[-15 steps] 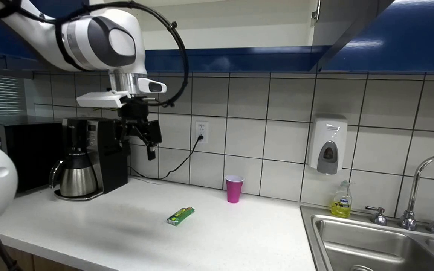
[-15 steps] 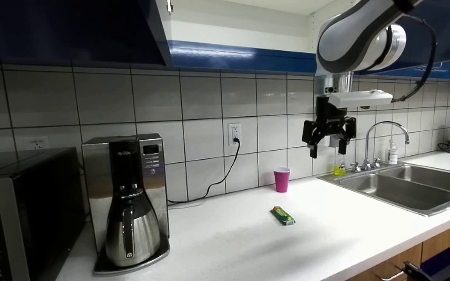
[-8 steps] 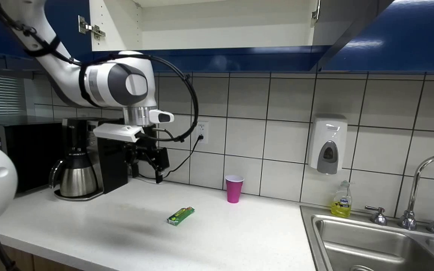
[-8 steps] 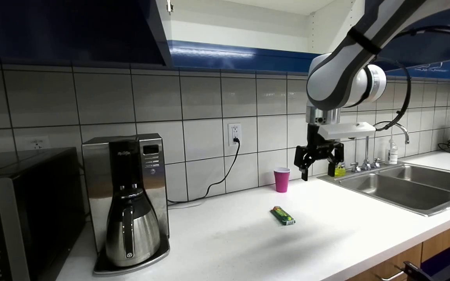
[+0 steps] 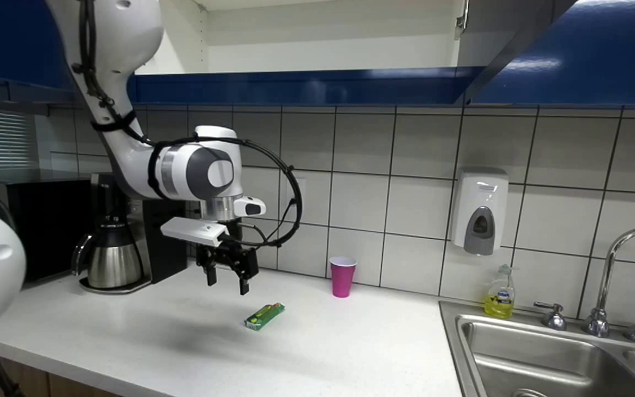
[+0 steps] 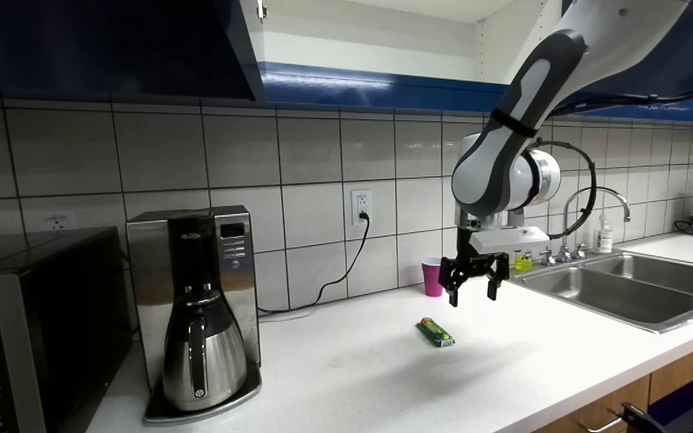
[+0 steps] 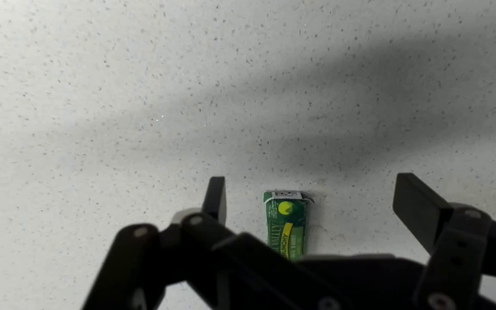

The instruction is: Put the green sachet in the top cabinet

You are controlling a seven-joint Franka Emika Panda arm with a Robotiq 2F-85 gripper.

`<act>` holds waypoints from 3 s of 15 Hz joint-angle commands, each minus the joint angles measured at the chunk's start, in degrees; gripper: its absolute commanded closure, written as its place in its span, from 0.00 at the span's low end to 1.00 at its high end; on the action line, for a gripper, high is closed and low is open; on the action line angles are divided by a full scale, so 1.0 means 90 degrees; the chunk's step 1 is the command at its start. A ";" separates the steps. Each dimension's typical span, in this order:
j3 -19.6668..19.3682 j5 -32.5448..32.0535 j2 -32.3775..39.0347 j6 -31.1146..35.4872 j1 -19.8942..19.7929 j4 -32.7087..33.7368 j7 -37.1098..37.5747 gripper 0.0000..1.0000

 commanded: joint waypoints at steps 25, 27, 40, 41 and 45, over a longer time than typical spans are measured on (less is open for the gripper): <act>-0.0195 0.0145 0.4046 0.0028 0.0214 0.3639 -0.0032 0.00; -0.0232 0.0127 0.4143 0.0036 0.0268 0.3689 0.0018 0.00; -0.0298 0.0103 0.4431 0.0009 0.0324 0.3924 0.0068 0.00; -0.0294 0.0120 0.4437 0.0008 0.0317 0.3932 0.0078 0.25; -0.0311 0.0110 0.4479 0.0027 0.0328 0.3966 0.0093 0.51</act>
